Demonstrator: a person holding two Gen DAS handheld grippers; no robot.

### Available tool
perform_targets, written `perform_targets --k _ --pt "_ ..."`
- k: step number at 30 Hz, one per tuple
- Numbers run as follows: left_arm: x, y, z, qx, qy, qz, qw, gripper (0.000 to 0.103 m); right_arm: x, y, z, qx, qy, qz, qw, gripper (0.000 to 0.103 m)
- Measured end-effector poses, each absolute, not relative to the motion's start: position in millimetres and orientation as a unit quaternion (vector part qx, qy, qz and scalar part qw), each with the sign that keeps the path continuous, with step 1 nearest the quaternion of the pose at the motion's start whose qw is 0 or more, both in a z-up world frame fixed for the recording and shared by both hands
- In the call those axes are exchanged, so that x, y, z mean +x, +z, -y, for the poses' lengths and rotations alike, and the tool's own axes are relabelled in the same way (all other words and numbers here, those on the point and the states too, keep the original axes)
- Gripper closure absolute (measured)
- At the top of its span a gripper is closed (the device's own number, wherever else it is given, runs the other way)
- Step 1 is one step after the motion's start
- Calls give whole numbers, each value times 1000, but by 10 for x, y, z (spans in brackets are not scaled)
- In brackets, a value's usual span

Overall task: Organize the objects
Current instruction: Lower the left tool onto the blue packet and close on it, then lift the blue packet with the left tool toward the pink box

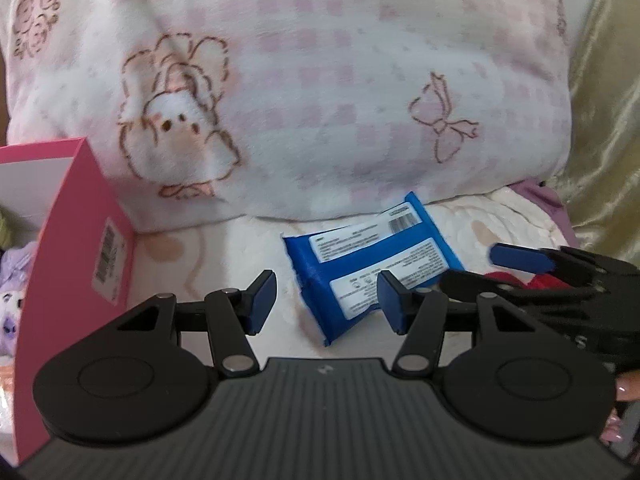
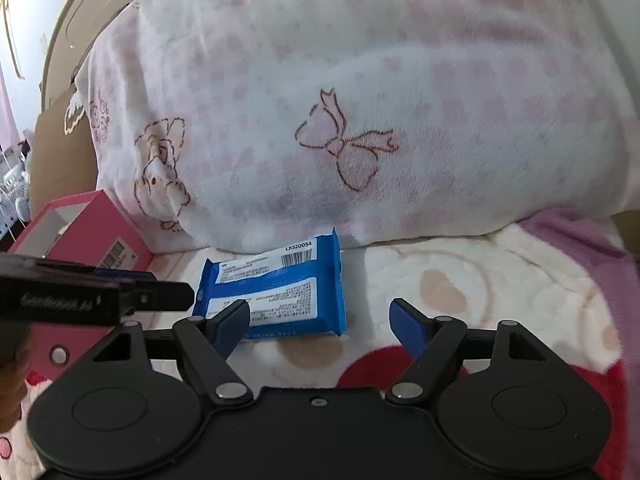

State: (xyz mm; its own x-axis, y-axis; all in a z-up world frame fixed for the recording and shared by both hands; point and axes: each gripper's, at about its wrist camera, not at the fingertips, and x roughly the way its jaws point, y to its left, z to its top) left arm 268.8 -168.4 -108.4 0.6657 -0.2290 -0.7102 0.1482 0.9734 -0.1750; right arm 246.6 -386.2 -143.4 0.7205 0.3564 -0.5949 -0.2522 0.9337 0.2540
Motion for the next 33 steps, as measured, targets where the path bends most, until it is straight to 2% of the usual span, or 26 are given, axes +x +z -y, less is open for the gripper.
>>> perform_targets --k 4,7,12,17,18,19,20,23,25,27,33 --pt "2769 -1096 1723 -41 -102 -390 914 48 2505 -1508 3887 81 174 -331 924 27" --pt "2841 -1156 1736 -41 -97 -400 911 48 2534 -1556 3919 88 167 -336 923 38" --pt "3036 -1320 1700 -89 -100 -436 890 48 2676 -1661 4120 178 140 -359 905 41" --pt "3079 -1398 1618 -126 -92 -445 882 48 2676 -1674 4137 182 158 -354 904 50" --pt "3065 -1401 1605 -129 -94 -444 882 50 2677 -1676 4137 185 167 -354 901 53" --pt "3059 -1407 1604 -130 -101 -445 880 66 2679 -1680 4132 185 177 -356 899 54" --pt "3053 -1399 1630 -116 -117 -447 879 71 2684 -1686 4110 176 181 -360 898 54" --pt "3004 -1345 1769 -50 -126 -433 891 74 2688 -1688 4023 149 178 -362 903 55" --pt "3004 -1349 1782 -64 -119 -436 890 75 2687 -1700 4013 147 182 -360 903 60" --pt "2994 -1343 1785 -76 -117 -437 889 76 2694 -1704 4034 156 192 -362 899 71" --pt "2989 -1324 1923 -50 -96 -456 884 82 2634 -1604 4055 150 177 -368 901 73"
